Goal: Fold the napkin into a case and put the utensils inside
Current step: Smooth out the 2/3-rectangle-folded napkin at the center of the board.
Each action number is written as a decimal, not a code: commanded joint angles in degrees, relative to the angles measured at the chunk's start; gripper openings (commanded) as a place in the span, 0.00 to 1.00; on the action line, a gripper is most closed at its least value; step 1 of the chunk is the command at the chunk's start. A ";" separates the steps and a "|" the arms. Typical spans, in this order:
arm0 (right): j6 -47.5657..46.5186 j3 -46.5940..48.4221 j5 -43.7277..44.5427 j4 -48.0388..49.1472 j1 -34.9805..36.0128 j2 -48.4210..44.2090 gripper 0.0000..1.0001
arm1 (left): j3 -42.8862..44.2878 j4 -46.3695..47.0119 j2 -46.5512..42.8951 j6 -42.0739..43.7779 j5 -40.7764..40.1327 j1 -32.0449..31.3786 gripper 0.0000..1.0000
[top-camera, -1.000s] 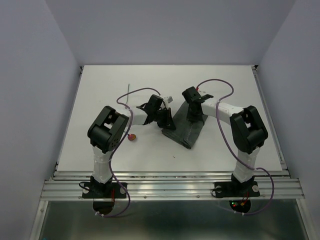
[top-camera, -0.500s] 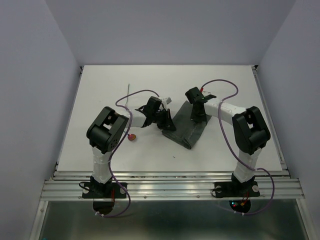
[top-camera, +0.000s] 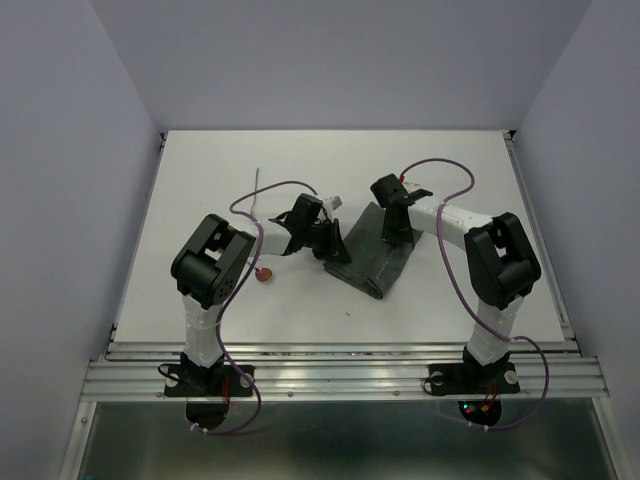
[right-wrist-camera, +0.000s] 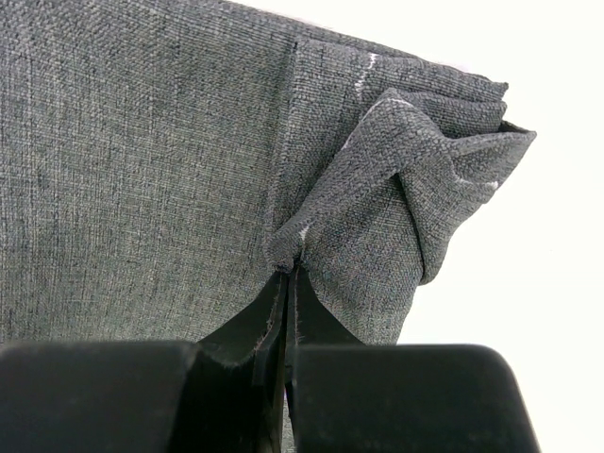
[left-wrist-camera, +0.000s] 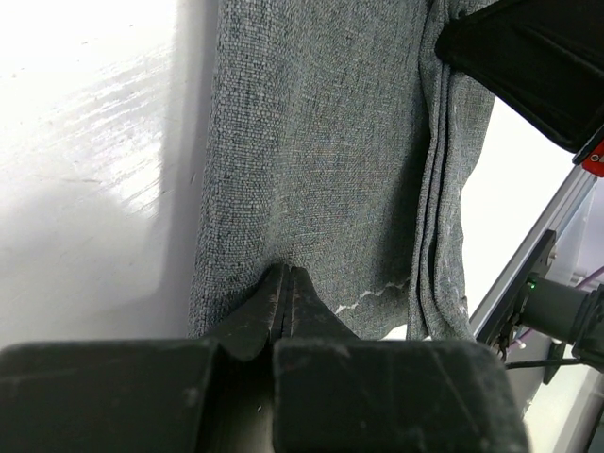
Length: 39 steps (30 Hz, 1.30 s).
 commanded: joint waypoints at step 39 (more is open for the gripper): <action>-5.31 1.91 -8.00 1.23 -0.48 1.79 0.07 | 1.28 4.78 3.77 -6.41 1.70 -10.26 0.00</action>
